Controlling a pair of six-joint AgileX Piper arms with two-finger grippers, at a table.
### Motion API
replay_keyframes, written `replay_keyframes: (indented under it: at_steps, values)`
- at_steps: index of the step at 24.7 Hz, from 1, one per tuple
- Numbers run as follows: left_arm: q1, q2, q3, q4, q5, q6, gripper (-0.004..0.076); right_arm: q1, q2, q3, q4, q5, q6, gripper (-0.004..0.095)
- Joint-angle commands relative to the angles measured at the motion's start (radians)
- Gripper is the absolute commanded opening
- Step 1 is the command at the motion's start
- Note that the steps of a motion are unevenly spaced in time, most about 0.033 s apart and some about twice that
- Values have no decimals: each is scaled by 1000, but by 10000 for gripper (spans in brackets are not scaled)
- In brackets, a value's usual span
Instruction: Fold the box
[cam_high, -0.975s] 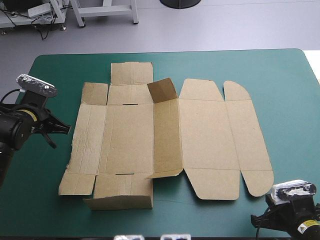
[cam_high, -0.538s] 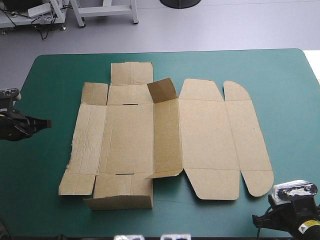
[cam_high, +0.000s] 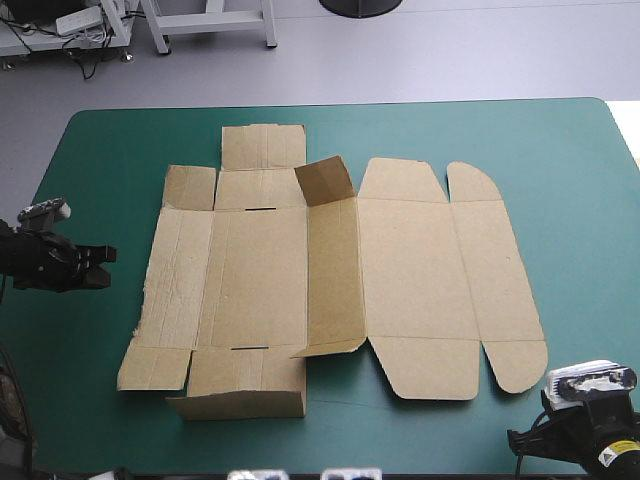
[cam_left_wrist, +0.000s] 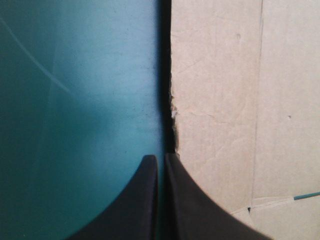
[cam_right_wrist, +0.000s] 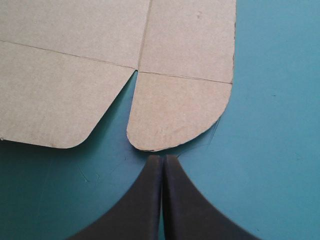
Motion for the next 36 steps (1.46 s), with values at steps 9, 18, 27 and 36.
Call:
replay_keyframes:
  at_steps: [9,18,27,36]
  values:
    - [-106,119,2,-19,74,-10,445,3,11,-26,0,-39,4,-5]
    - [-106,177,3,-67,74,-10,444,3,11,-26,0,-39,8,-5]
    - [-106,221,43,-170,74,-5,415,3,11,-26,-2,-39,8,-5]
    - [-106,261,152,-185,74,29,409,3,11,-26,-6,-41,8,-5]
